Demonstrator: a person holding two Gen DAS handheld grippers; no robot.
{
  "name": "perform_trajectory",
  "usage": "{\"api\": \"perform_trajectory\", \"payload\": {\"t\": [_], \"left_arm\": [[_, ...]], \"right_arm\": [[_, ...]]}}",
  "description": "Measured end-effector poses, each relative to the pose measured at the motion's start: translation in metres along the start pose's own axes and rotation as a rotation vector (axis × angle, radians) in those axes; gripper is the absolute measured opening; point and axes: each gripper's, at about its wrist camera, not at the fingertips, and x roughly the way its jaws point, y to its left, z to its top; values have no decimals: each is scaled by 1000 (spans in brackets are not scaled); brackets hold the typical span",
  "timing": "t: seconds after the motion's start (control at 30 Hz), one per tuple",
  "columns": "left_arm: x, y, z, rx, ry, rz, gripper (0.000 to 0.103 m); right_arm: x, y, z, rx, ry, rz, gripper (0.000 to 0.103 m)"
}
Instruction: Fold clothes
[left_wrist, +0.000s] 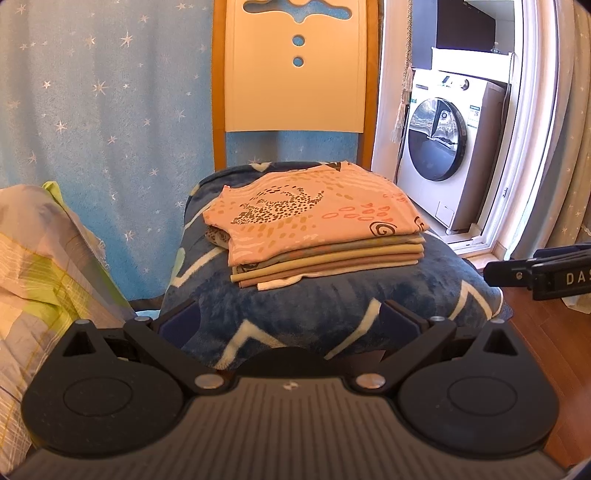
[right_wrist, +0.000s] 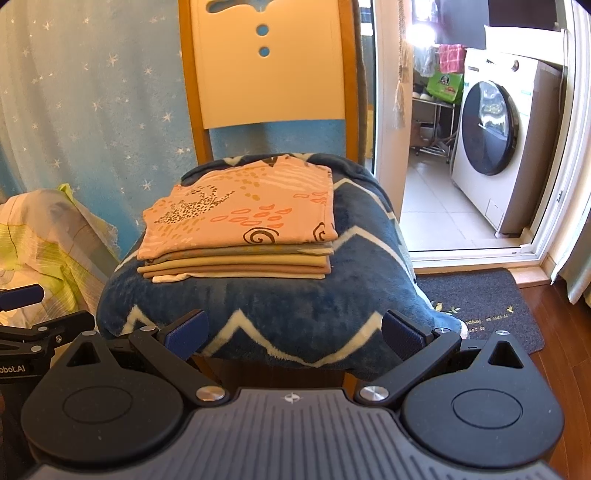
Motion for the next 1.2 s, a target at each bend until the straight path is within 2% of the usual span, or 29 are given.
{"api": "perform_trajectory", "payload": {"t": [1.2], "left_arm": [[-26, -9, -6, 7, -24, 17, 102]], "right_arm": [[-24, 4, -8, 4, -21, 15, 103]]}}
